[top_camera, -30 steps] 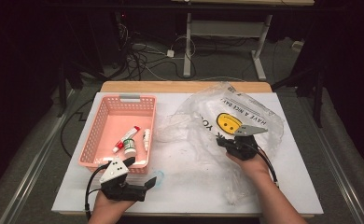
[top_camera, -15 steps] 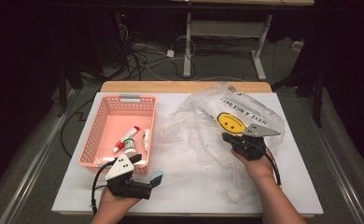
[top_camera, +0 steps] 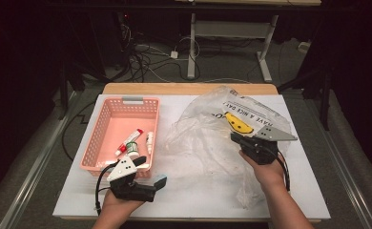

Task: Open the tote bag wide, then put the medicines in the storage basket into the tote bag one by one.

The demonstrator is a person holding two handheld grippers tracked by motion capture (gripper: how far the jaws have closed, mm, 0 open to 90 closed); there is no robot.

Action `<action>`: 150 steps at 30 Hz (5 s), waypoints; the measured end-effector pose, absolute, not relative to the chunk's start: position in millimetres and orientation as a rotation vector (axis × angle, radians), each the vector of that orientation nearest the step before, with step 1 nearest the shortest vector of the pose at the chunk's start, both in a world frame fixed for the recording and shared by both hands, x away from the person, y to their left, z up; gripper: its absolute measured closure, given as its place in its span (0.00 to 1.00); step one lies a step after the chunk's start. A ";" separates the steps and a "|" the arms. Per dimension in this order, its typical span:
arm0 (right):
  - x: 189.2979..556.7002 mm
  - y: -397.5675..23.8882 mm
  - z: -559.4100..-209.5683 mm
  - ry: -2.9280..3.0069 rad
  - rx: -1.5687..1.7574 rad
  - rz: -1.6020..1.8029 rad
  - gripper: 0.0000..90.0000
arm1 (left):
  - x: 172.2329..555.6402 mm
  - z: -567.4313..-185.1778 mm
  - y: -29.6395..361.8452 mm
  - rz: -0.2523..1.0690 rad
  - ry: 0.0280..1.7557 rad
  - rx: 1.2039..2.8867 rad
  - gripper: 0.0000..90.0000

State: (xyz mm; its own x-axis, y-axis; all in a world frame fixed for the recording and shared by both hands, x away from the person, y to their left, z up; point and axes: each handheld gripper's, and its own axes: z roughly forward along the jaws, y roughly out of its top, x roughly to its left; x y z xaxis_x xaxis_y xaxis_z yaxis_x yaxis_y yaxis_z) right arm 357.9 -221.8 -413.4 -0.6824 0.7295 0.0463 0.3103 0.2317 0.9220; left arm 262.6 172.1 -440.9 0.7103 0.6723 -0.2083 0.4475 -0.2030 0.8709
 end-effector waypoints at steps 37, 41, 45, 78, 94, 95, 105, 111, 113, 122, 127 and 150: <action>355.7 -185.0 -408.7 2.089 0.878 1.486 1.00 | 303.8 -401.5 223.4 0.432 1.065 1.723 0.00; 356.7 -191.8 -411.2 2.082 0.889 1.490 1.00 | 316.9 -397.4 224.5 0.434 1.084 1.717 0.00; 359.2 -199.5 -411.8 2.073 0.910 1.507 1.00 | 331.8 -399.2 224.3 0.411 1.111 1.721 0.00; 362.8 -212.7 -413.1 2.067 0.944 1.508 1.00 | 420.4 -423.4 237.6 0.355 1.309 1.899 0.03; 362.7 -215.7 -413.4 2.056 0.949 1.512 1.00 | 446.8 -453.8 239.5 0.176 1.493 2.133 0.23; 362.8 -215.6 -413.4 2.055 0.948 1.512 1.00 | 447.6 -454.8 239.8 0.168 1.490 2.142 0.26; 362.6 -215.5 -413.9 2.057 0.953 1.512 1.00 | 456.4 -464.7 237.0 0.106 1.486 2.262 0.46; 362.4 -215.8 -413.8 2.059 0.953 1.513 1.00 | 457.9 -467.4 235.5 0.115 1.489 2.300 0.51; 362.4 -215.9 -413.8 2.057 0.956 1.513 1.00 | 458.8 -469.2 237.5 0.119 1.510 2.318 0.52; 362.1 -216.8 -413.4 2.060 0.949 1.515 1.00 | 456.8 -469.0 245.3 0.140 1.561 2.336 0.56; 361.6 -216.9 -412.7 2.058 0.948 1.516 1.00 | 454.7 -468.0 242.5 0.143 1.587 2.333 0.66; 359.4 -225.4 -408.4 2.040 0.949 1.524 1.00 | 444.0 -450.1 243.4 0.220 1.511 2.241 0.76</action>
State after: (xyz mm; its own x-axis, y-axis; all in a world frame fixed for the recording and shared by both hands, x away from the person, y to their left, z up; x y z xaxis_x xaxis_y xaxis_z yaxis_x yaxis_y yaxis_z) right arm 359.4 -225.4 -408.4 -0.6783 0.7319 0.0652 0.2699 0.1657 0.9485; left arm 444.0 243.4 -450.1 0.3949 0.9128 -0.1040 0.8452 -0.3166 0.4305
